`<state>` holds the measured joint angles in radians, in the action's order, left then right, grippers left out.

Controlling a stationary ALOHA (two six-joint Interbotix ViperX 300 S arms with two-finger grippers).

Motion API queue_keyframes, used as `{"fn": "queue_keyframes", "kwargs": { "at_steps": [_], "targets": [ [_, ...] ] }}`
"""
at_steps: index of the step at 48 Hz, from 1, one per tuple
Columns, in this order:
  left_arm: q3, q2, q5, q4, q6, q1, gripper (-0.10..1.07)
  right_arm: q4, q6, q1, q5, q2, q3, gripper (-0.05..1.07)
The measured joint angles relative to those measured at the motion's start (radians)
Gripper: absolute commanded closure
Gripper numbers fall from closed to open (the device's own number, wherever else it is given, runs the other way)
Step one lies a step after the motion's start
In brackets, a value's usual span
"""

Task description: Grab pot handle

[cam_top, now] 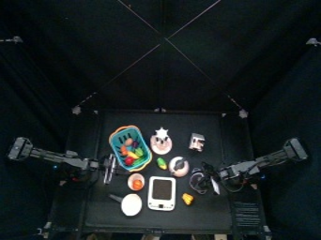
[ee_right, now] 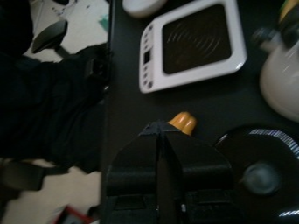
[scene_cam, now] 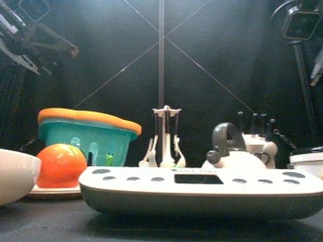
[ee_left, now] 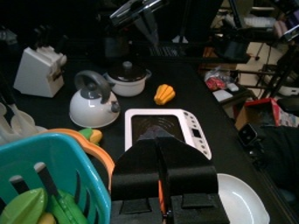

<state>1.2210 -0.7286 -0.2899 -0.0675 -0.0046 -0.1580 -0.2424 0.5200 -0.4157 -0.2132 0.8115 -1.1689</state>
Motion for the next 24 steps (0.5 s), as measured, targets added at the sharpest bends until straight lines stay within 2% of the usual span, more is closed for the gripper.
{"fn": "queue_keyframes", "kwargs": {
  "at_steps": [6, 13, 24],
  "targets": [
    [0.0, 0.009, -0.002, -0.005, 0.0, -0.002, 0.94, -0.014, 0.153, -0.064, -0.031, -0.003, 0.003, 0.98],
    [0.0, 0.011, -0.002, -0.008, 0.0, -0.002, 0.87, 0.008, 0.288, -0.086, -0.083, -0.014, 0.011, 0.95],
    [0.0, 0.011, -0.002, -0.018, 0.0, -0.002, 0.81, 0.156, 0.509, -0.086, -0.25, -0.023, 0.084, 0.94]
  ]
}}
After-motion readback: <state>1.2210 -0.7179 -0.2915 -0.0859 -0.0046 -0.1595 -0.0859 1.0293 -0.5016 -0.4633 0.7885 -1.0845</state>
